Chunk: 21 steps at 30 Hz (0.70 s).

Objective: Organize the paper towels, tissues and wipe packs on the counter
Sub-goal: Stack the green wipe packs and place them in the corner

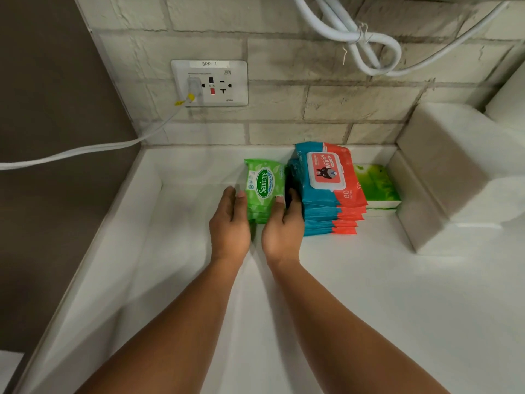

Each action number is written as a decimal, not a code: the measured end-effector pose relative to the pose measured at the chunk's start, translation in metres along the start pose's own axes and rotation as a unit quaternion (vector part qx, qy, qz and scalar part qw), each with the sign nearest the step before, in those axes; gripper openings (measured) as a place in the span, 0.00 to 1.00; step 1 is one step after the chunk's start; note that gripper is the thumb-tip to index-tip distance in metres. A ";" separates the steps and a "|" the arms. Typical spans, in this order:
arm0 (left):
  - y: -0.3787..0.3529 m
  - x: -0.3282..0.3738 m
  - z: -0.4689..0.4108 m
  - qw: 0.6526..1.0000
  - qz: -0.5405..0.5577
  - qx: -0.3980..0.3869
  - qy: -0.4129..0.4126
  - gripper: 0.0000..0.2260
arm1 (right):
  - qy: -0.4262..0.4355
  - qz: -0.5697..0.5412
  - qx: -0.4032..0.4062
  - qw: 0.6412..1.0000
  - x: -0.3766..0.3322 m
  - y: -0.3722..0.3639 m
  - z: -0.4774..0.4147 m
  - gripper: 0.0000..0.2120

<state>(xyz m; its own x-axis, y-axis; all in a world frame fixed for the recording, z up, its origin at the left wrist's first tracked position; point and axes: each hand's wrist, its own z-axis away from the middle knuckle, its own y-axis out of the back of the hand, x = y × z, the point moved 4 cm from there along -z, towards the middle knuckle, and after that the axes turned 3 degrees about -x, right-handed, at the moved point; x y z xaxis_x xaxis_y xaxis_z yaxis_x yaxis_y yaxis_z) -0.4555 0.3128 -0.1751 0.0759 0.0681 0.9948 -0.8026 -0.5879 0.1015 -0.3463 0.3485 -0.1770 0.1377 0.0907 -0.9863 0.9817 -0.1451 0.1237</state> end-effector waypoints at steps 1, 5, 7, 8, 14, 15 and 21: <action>-0.002 0.001 -0.001 1.000 -0.003 -0.020 -0.012 0.15 | 0.003 0.006 -0.001 1.000 0.000 0.001 0.002 0.21; -0.009 0.009 -0.009 0.994 -0.056 -0.075 -0.049 0.13 | 0.012 0.021 -0.013 1.000 0.000 0.002 0.002 0.21; -0.009 0.011 -0.013 0.995 -0.054 -0.067 -0.054 0.10 | 0.020 0.034 -0.020 0.999 -0.001 0.001 0.001 0.22; -0.008 0.010 -0.014 0.996 -0.047 -0.064 -0.049 0.10 | 0.027 0.038 -0.026 0.999 -0.002 0.001 0.000 0.21; -0.009 0.007 -0.004 0.994 -0.049 -0.089 -0.033 0.15 | 0.038 0.031 -0.045 0.998 0.003 0.004 0.003 0.17; -0.007 0.007 -0.001 0.994 -0.048 -0.089 -0.033 0.15 | 0.037 0.029 -0.049 0.998 0.003 0.006 0.006 0.17; 0.012 0.008 0.038 0.997 -0.038 -0.065 -0.035 0.14 | 0.025 0.053 -0.104 0.993 0.007 0.023 0.041 0.20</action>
<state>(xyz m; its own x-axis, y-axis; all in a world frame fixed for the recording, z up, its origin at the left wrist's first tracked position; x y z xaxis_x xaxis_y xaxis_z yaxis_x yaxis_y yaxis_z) -0.4420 0.2758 -0.1651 0.1765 0.0480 0.9831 -0.8629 -0.4730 0.1780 -0.3283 0.3053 -0.1853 0.2423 0.1359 -0.9607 0.9668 0.0492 0.2508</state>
